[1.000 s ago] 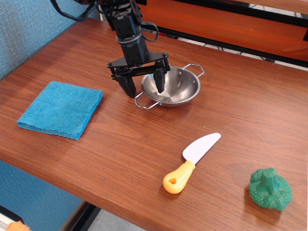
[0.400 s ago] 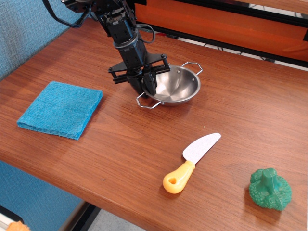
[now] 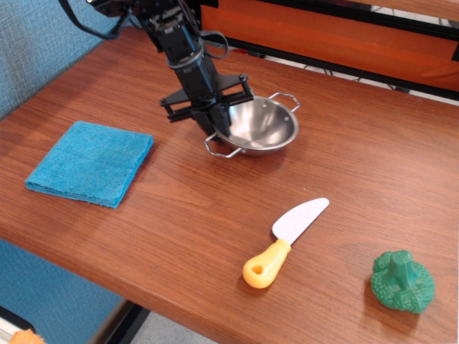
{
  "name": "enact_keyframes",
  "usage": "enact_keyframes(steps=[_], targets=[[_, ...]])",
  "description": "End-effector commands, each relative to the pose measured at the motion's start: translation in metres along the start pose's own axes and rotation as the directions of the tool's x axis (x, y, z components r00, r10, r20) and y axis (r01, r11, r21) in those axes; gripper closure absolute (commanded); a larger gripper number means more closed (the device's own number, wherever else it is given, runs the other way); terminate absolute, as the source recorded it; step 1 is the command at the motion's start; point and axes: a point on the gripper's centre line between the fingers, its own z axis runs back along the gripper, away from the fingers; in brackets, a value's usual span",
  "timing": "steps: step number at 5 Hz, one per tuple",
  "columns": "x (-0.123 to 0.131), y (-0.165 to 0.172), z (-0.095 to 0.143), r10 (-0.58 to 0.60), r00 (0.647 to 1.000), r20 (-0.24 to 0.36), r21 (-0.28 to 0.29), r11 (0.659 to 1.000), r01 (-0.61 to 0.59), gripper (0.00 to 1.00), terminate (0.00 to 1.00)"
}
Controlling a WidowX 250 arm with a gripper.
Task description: Move the vessel and place it just behind the cloth
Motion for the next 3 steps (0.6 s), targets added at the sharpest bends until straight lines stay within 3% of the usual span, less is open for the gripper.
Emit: enact_keyframes(steps=[1, 2, 3], targets=[[0.036, 0.017, 0.06, 0.131, 0.975, 0.178, 0.068, 0.987, -0.145, 1.0, 0.0], [0.045, 0.046, 0.071, 0.221, 0.949, 0.224, 0.126, 0.959, -0.253, 1.0, 0.0], [0.05, 0.079, 0.074, 0.333, 0.906, 0.259, 0.19, 0.903, -0.386, 1.0, 0.0]])
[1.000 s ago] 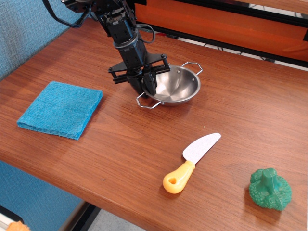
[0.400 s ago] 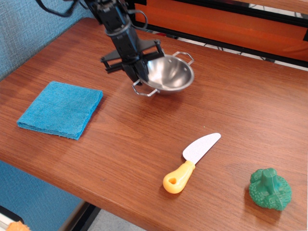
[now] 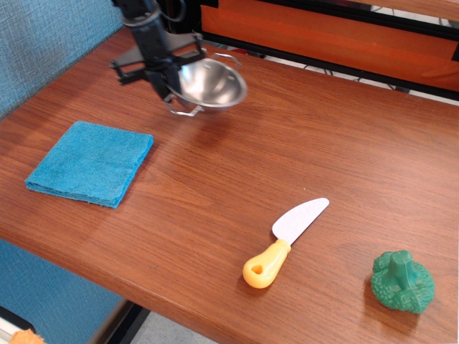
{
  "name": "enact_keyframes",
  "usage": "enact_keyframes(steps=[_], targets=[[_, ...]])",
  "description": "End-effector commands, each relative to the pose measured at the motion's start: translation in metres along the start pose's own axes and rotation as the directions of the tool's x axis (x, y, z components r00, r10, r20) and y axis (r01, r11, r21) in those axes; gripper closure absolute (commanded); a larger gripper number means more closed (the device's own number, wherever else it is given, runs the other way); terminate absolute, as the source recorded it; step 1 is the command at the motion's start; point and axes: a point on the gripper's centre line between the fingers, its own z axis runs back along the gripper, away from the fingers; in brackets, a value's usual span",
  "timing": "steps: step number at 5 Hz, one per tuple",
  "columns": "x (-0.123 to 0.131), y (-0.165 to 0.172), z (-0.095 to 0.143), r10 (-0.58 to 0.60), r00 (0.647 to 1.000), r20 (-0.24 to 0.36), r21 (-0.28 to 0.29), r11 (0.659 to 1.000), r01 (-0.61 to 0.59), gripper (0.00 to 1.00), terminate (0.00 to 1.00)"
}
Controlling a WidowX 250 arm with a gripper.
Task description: Move the vessel and place it just behind the cloth
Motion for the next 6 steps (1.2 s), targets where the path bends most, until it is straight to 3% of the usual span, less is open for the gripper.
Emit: enact_keyframes(steps=[1, 2, 3, 4, 5, 6], targets=[[0.032, 0.05, 0.018, 0.195, 0.975, 0.11, 0.096, 0.974, -0.206, 1.0, 0.0], [0.038, 0.065, 0.011, 0.242, 0.96, 0.141, 0.132, 0.956, -0.261, 1.0, 0.0], [0.041, 0.08, 0.005, 0.271, 0.948, 0.167, 0.213, 0.929, -0.303, 1.0, 0.0], [0.039, 0.089, 0.0, 0.298, 0.944, 0.143, 0.278, 0.903, -0.327, 1.0, 0.0], [0.034, 0.094, -0.001, 0.307, 0.944, 0.122, 0.373, 0.867, -0.33, 0.0, 0.0], [0.03, 0.099, 0.001, 0.319, 0.943, 0.1, 0.421, 0.845, -0.33, 0.0, 0.0]])
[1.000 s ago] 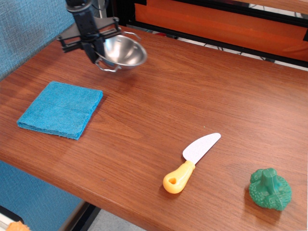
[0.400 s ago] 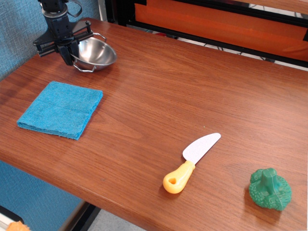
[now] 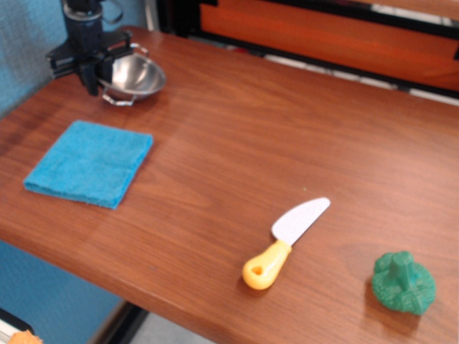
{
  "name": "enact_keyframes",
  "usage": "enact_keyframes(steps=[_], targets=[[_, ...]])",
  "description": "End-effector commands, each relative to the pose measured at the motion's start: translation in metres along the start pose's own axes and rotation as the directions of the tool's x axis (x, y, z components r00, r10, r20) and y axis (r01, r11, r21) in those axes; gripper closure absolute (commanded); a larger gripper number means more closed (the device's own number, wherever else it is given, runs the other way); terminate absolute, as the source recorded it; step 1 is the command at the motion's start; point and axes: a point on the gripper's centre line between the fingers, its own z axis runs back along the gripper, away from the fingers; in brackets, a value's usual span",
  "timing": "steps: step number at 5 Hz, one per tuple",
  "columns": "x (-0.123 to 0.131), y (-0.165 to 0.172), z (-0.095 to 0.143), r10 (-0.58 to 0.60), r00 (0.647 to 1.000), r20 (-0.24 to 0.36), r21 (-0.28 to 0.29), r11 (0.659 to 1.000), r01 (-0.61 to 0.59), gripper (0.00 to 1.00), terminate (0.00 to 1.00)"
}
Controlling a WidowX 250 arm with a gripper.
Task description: Move the vessel and place it just behind the cloth
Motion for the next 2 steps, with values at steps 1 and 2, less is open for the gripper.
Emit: enact_keyframes(steps=[1, 2], targets=[[-0.008, 0.015, 0.01, 0.005, 1.0, -0.029, 0.096, 0.995, -0.003, 0.0, 0.0], [-0.008, 0.014, 0.02, 0.0, 1.0, -0.013, 0.137, 0.991, 0.001, 0.0, 0.0]])
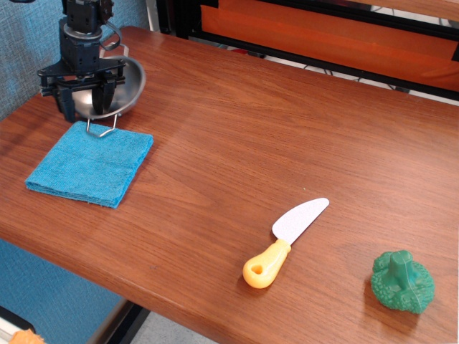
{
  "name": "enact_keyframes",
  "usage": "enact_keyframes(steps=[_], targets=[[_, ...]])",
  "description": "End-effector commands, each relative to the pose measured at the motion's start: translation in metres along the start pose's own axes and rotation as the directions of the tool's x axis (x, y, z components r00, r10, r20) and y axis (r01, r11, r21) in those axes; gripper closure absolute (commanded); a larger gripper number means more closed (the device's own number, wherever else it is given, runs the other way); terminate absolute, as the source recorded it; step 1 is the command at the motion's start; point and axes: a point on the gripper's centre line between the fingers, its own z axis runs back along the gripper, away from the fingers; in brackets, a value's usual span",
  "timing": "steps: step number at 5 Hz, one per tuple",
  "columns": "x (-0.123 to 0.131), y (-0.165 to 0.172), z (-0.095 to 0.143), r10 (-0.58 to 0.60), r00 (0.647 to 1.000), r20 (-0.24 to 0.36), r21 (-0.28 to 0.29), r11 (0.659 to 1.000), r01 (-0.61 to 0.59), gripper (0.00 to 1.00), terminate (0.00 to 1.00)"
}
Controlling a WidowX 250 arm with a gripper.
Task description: Move the vessel and place it just behind the cloth
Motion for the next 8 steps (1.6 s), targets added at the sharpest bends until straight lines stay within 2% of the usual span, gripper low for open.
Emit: enact_keyframes(steps=[1, 2, 3, 4, 5, 6, 7, 8], targets=[[0.0, 0.003, 0.045, 0.012, 0.996, 0.087, 0.024, 1.0, -0.014, 0.0, 0.0], [-0.003, 0.002, 0.061, 0.011, 0.993, 0.117, 0.035, 0.999, -0.016, 0.0, 0.0], [-0.011, -0.003, 0.088, -0.011, 0.983, 0.184, 0.048, 0.999, 0.002, 0.0, 0.0], [-0.029, -0.015, 0.12, -0.056, 0.962, 0.268, 0.053, 0.998, 0.043, 0.0, 0.0], [-0.056, -0.029, 0.138, -0.159, 0.946, 0.282, 0.016, 0.987, 0.161, 0.0, 0.0], [-0.095, -0.048, 0.138, -0.284, 0.932, 0.224, -0.07, 0.949, 0.306, 0.0, 0.0], [-0.134, -0.06, 0.146, -0.393, 0.891, 0.226, -0.139, 0.892, 0.429, 0.0, 0.0], [-0.169, -0.071, 0.154, -0.482, 0.845, 0.23, -0.22, 0.82, 0.528, 0.0, 0.0]])
